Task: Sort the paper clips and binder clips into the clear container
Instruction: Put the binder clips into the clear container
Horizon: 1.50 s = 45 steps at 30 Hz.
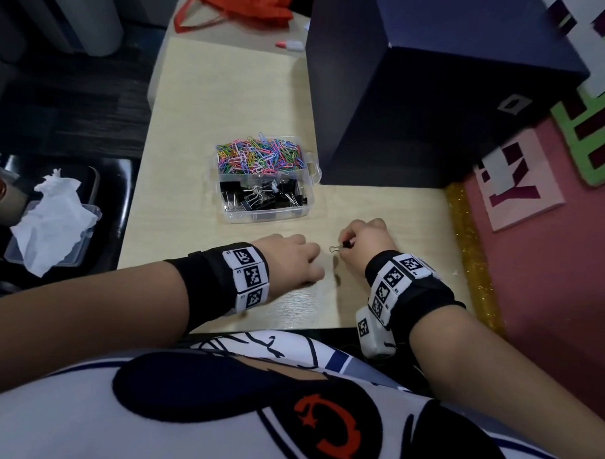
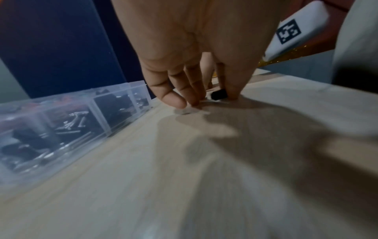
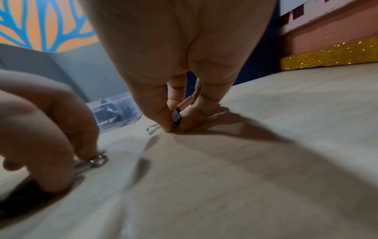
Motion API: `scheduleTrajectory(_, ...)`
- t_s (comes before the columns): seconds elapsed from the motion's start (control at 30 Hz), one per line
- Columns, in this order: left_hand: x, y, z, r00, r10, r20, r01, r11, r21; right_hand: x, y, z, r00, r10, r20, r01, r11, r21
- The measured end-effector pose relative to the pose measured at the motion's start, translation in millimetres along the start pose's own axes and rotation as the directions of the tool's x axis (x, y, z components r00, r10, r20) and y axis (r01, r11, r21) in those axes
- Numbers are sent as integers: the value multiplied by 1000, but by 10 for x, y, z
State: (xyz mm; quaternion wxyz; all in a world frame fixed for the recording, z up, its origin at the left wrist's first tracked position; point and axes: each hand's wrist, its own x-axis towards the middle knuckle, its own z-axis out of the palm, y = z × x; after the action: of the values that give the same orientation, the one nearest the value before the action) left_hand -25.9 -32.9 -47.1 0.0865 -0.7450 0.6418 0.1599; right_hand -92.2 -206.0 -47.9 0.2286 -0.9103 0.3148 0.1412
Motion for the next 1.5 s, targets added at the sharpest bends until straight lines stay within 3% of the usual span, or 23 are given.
scheduleTrajectory(0.2,-75,-141,-60,976,-189,103,199,976,-92,-34,62,-13,1000,1,8,-1,1000,6)
scheduleTrajectory(0.27,-110,-165,-63,978,-202,58,207,974,-92,-50,55,-3,1000,-29,5,29,999,20)
scheduleTrajectory(0.37,-179,-223,-134,965,-233,-120,212,963,-166,-41,-30,-49,998,-64,-30,65,996,57)
scheduleTrajectory(0.53,-304,-447,-286,854,-386,-349,277,905,-324,-12,-406,-193,976,-169,-141,192,966,173)
scheduleTrajectory(0.67,-405,-623,-277,770,-541,-338,425,830,-361,22,-751,-246,955,-220,-197,272,916,295)
scheduleTrajectory(0.83,-529,-644,-189,733,-610,-302,532,790,-304,-15,-823,-243,967,-218,-129,243,942,231)
scheduleTrajectory(1.07,-530,-486,-151,734,-634,-242,605,773,-191,-376,-393,-72,971,-233,-60,238,965,109)
scheduleTrajectory(1.2,-433,-350,-201,764,-611,-207,584,791,-179,-546,-183,72,954,-299,-22,299,954,-11)
scheduleTrajectory(1.33,-285,-83,-265,814,-546,-198,521,837,-166,-607,-7,94,946,-322,-23,319,943,-99)
scheduleTrajectory(1.43,-203,106,-273,865,-445,-230,396,889,-229,-656,123,86,952,-304,-32,302,952,-59)
scheduleTrajectory(1.5,-195,179,-283,868,-415,-273,338,896,-289,-693,222,59,963,-267,-32,267,964,-7)
